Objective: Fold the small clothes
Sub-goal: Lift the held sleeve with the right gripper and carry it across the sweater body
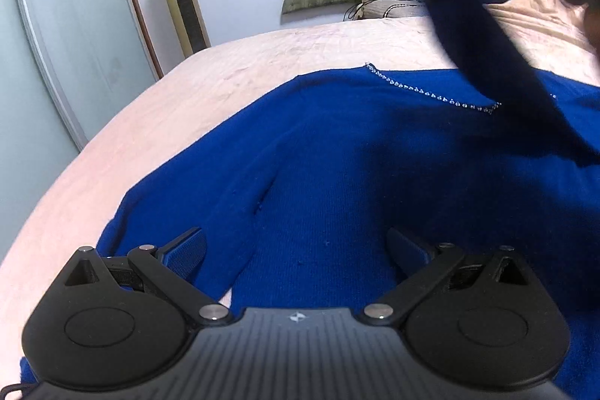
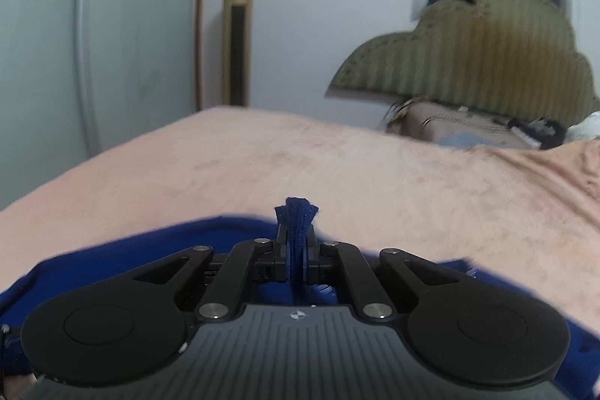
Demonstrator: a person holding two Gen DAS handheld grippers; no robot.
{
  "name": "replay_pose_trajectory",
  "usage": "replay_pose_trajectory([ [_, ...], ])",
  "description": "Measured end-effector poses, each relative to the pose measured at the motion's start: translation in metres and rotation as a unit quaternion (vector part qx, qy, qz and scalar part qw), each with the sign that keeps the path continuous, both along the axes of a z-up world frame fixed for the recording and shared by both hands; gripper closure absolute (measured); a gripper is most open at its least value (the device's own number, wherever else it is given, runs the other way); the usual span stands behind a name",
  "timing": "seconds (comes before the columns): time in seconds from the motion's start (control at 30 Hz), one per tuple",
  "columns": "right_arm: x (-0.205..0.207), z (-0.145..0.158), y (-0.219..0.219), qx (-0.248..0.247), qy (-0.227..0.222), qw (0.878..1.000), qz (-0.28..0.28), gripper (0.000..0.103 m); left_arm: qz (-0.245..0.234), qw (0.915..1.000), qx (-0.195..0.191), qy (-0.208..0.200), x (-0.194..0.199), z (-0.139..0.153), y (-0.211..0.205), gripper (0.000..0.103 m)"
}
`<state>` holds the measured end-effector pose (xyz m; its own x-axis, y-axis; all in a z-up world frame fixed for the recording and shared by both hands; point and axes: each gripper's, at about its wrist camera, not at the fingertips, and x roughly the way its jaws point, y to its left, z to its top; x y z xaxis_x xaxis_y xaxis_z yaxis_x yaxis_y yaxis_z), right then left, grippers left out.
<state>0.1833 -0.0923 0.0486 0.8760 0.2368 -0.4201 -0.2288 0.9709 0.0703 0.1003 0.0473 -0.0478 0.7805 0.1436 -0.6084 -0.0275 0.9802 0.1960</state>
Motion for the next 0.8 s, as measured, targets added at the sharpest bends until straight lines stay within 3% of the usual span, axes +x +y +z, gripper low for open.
replay_pose_trajectory([
  [0.13,0.002,0.018,-0.088,0.001,-0.027,0.995,-0.096,0.095,0.000,1.0000,-0.008,0.001,0.000,-0.001,0.002,0.000],
  [0.23,-0.016,0.030,-0.173,-0.023,-0.046,0.977,-0.209,0.095,0.000,0.9999,-0.010,0.002,0.000,-0.002,0.001,0.000],
  [0.3,-0.033,0.036,-0.235,-0.029,-0.056,0.955,-0.291,0.095,0.000,0.9999,-0.010,0.001,0.000,-0.002,0.001,0.000],
  [0.43,-0.073,0.044,-0.341,-0.036,-0.083,0.895,-0.437,0.095,0.000,0.9999,-0.012,0.001,-0.003,-0.003,0.002,0.000],
  [0.53,-0.096,0.045,-0.391,-0.029,-0.095,0.854,-0.511,0.094,0.000,0.9999,-0.012,0.001,-0.003,-0.003,0.002,0.000],
  [0.6,-0.109,0.039,-0.408,-0.021,-0.098,0.838,-0.536,0.093,0.000,0.9999,-0.014,0.002,-0.002,-0.002,0.002,0.000],
  [0.67,-0.109,0.031,-0.411,-0.004,-0.088,0.842,-0.532,0.092,0.000,0.9999,-0.016,0.002,-0.002,-0.002,0.003,0.000],
  [0.8,-0.076,0.012,-0.362,0.011,-0.063,0.884,-0.463,0.092,0.001,0.9998,-0.019,0.003,-0.002,-0.002,0.004,0.000],
])
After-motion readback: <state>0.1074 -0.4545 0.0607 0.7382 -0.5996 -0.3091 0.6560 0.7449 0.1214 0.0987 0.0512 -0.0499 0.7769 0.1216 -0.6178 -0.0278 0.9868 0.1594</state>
